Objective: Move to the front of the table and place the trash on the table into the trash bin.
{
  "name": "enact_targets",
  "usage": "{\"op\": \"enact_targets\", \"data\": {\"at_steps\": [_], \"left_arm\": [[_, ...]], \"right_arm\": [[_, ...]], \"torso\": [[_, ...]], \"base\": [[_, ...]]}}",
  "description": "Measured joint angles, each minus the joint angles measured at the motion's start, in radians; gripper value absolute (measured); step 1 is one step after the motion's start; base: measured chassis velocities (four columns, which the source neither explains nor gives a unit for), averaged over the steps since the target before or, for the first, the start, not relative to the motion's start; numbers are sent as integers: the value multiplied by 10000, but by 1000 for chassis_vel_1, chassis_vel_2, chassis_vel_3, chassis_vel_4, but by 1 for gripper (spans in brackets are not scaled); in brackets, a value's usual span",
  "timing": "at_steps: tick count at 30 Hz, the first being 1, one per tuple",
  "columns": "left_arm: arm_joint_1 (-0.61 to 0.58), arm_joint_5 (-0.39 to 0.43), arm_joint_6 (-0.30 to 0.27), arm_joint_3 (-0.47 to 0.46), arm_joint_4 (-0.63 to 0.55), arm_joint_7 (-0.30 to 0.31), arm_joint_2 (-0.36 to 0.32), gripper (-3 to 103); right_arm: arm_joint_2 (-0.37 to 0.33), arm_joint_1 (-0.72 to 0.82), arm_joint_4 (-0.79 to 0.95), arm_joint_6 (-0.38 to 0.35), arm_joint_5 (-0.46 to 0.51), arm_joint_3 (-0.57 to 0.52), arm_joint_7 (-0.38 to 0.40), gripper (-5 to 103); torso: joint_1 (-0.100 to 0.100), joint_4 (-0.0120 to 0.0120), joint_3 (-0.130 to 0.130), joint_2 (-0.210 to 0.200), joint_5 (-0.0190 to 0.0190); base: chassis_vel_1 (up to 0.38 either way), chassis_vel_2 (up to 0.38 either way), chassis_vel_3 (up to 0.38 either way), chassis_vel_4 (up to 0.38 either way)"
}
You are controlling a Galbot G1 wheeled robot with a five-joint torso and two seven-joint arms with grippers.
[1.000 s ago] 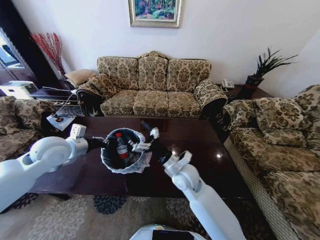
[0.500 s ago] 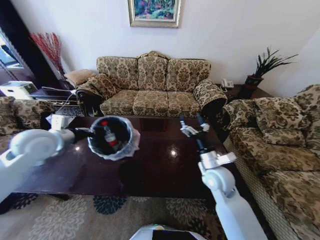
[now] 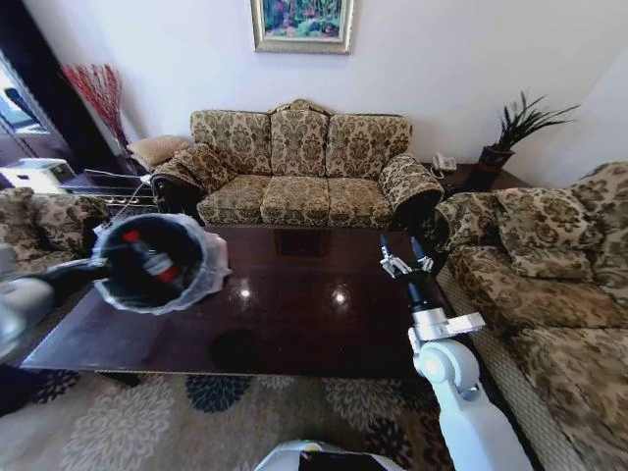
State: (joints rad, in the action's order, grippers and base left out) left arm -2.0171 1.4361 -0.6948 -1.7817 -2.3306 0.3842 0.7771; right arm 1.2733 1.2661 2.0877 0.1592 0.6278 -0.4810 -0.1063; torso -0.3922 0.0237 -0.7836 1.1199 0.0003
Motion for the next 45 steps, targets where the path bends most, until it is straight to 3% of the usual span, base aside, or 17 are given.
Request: {"op": "enact_targets", "data": {"at_steps": [1,4,5,8,9,11,12,16,21,24,28,35,45], "left_arm": [[0,0,0,0,0,0,0,0],[-684,-396,242,-891,-213,-307,1308,0],[-684,-396,242,-891,-213,-307,1308,0],[-776,-947,609,-1155,-38,-437,2993,0],[-776,-947,609,-1155,-38,-437,2993,0],[-465,-1504,872,-929,341,-434,4107,0],[-465,-1504,872,-929,341,-434,4107,0],[269,-2299,1245,-304,1069,-434,5491,0],[774,-2870,1579,315,1775,-439,6481,0],[1171,-3128,1714,658,2423,-439,6876,0],[1600,-3673,2028,1233,3363,-503,7186,0],[2069,-4339,2466,2058,4833,-565,7072,0],[2881,-4947,2981,3387,7972,-745,6776,0]], "right_arm": [[0,0,0,0,0,0,0,100],[2,19,-298,212,-2,83,36,100],[2,19,-298,212,-2,83,36,100],[-18,207,-569,437,-35,178,178,100],[-18,207,-569,437,-35,178,178,100],[-28,362,-698,512,-57,206,-4,100],[-28,362,-698,512,-57,206,-4,100],[-12,531,-944,634,-80,381,-286,100],[45,534,-1265,724,-210,499,-391,100],[70,509,-1431,724,-351,523,-396,100],[60,557,-1633,748,-537,485,-396,100],[162,811,-1696,781,-822,455,-368,100],[344,963,-1623,851,-1163,738,-151,100]], "torso": [[0,0,0,0,0],[10,8,3,2,-1],[10,8,3,2,-1],[22,4,10,15,1],[22,4,10,15,1],[16,8,5,11,-2],[16,8,5,11,-2],[-14,-7,-8,-5,-8],[-6,-3,-4,-4,1],[9,8,3,2,-2],[8,1,2,3,-6],[2,-5,-1,2,2],[3,5,0,2,-7]], "base": [[234,-272,-247,302],[264,-255,-243,258],[241,-217,-239,201],[155,-122,-122,145],[66,-105,-54,90],[21,-18,-27,45],[0,0,0,0],[-12,25,26,-35],[-8,18,20,-33],[0,0,0,0],[24,6,-24,-3],[74,72,-92,-91],[207,197,-186,-200]]}}
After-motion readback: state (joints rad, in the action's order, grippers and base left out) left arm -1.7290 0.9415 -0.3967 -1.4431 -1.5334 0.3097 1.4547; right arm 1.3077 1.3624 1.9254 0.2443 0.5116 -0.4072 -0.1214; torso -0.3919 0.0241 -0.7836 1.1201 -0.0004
